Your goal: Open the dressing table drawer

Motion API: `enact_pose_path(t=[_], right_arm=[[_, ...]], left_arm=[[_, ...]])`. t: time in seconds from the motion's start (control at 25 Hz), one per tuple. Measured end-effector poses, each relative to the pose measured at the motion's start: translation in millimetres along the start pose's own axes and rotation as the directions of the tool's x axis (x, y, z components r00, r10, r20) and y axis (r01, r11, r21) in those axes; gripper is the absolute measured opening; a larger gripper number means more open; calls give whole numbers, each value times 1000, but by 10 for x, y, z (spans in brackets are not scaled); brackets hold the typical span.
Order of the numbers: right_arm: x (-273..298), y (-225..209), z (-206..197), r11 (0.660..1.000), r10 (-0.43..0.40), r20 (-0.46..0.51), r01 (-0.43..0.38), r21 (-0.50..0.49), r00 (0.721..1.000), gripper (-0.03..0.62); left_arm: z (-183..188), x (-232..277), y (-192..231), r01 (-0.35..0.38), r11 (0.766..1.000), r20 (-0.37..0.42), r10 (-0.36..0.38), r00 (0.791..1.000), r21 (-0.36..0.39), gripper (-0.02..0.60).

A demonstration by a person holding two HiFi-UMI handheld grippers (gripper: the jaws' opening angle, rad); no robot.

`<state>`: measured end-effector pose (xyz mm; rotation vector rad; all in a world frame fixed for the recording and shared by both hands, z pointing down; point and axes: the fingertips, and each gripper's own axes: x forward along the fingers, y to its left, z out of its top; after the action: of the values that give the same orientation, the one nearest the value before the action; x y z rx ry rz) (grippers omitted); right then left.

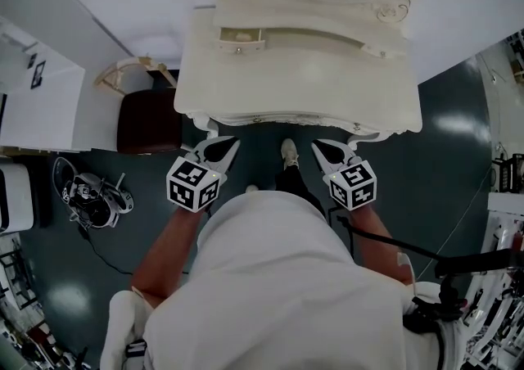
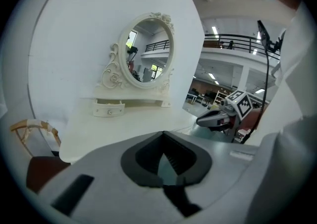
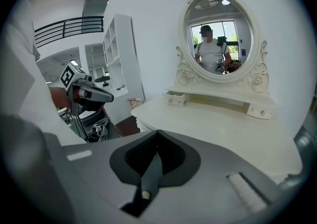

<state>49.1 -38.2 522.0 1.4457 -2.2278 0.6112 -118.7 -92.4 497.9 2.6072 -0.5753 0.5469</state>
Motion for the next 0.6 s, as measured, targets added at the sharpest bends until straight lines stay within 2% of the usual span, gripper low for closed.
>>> enact_pose_path(t=[0.32, 0.6], right_arm=[[45, 276, 27, 1000, 20, -3, -20, -23, 1000, 0], [88, 430, 100, 998, 26, 3, -25, -58, 1000, 0]], left_arm=[[67, -234, -425, 131, 989, 15, -132, 991, 61, 2], [9, -342, -467, 159, 984, 14, -161, 987, 83, 2]])
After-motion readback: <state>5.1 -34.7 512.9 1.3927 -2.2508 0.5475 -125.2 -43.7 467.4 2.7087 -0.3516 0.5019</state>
